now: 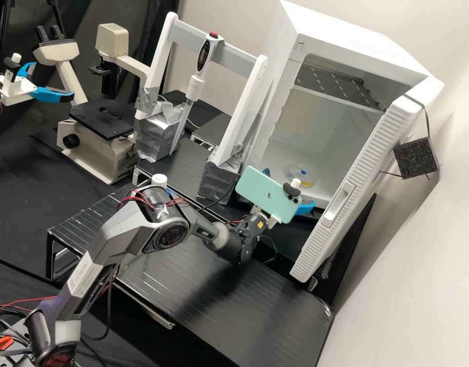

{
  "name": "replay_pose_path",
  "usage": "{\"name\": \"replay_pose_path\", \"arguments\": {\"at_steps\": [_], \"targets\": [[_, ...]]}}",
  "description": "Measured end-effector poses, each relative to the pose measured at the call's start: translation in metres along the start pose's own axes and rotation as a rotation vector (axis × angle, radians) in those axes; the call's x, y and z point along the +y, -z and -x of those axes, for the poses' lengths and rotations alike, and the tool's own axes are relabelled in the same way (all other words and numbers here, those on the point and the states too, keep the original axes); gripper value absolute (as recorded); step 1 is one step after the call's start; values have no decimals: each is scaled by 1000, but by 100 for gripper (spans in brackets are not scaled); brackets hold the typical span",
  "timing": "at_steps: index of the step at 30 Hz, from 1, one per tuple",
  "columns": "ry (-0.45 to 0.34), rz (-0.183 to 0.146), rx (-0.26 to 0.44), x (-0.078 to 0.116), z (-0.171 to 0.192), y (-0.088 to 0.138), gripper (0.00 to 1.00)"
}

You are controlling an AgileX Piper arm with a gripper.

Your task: Move the petri dish to the incubator

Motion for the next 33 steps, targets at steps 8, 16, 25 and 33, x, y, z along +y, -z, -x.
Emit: {"name": "replay_pose_path", "arguments": {"at_steps": [8,16,25,33], "targets": [[-66,14,18,4,64,-1,100],[-67,-10,-84,-7,131,13,100],[-1,24,-92,-36,188,48,100],[-77,2,-90,-51,228,74,100]]}}
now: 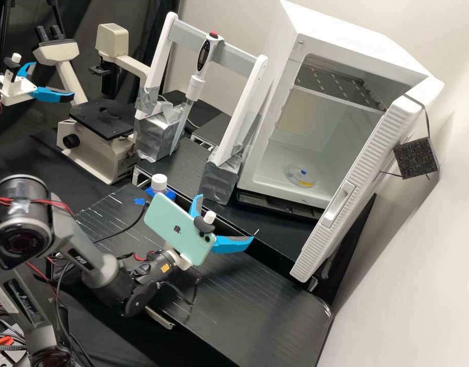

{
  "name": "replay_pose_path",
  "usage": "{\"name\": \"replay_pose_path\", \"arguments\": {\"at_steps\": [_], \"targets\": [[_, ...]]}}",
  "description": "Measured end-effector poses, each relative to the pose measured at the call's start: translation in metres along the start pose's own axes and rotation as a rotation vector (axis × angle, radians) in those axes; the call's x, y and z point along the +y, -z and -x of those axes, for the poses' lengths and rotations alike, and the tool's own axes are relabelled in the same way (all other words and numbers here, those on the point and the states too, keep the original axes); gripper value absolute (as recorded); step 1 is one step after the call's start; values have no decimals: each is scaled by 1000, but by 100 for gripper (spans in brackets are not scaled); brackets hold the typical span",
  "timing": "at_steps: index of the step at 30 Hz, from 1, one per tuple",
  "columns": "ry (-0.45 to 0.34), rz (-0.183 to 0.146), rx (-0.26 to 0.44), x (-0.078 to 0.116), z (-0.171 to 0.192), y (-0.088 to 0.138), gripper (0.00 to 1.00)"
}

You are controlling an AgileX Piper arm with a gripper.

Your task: Move the petri dish to the incubator

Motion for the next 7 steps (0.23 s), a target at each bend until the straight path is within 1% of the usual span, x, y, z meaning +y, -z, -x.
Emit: {"name": "replay_pose_path", "arguments": {"at_steps": [2,7], "targets": [[-18,-15,14,-2,7,5,100],[5,-74,54,-12,17,13,100]]}}
